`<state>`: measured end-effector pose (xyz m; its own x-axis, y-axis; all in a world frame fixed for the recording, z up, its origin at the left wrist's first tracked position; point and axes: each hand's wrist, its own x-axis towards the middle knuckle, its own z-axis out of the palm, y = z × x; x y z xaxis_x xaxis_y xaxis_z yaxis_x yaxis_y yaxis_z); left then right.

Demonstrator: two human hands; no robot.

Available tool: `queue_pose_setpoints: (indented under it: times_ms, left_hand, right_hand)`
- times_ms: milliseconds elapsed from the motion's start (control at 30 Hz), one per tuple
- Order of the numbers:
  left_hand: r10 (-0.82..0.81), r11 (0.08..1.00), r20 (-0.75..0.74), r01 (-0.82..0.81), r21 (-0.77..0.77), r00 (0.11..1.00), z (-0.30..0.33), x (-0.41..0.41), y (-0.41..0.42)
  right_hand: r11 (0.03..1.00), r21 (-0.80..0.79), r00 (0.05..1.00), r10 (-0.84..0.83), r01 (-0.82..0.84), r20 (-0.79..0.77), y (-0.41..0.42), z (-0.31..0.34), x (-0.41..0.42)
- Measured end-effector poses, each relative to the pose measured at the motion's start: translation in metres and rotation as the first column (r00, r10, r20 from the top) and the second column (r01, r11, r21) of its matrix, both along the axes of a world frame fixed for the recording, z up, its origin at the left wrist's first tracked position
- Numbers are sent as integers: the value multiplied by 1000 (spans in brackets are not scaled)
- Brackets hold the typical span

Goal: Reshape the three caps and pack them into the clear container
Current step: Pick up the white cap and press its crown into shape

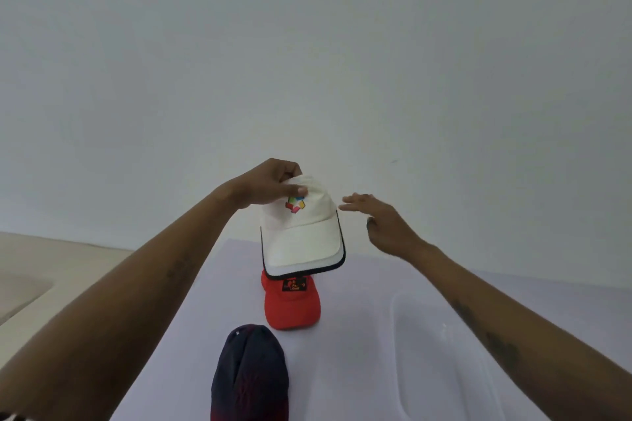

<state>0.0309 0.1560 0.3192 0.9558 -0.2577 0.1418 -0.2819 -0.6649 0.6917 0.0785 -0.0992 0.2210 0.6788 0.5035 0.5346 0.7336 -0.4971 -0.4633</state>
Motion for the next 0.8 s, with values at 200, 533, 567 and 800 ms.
queue_pose_setpoints:
  times_ms: [200, 533, 567, 800]
  left_hand:
    - [-72, 997, -63, 74, 32, 995, -18, 8, -14]
    - [29, 998, -185, -20, 51, 982, -121, 12, -7]
    - [29, 998, -223, -18, 52, 974, -139, 11, -8]
    - [51, 998, -298, -41, 39, 953, -250, 5, -27]
  right_hand:
    - [985, 13, 882, 161, -173, -444, 26, 40, -2]
    - [992, -36, 834, 83, -122, -545, 28, -33, 4]
    - [991, -50, 815, 74, -125, -574, 25, -50, 2]
    - [980, -174, 734, -48, -97, -677, 8, -158, -3]
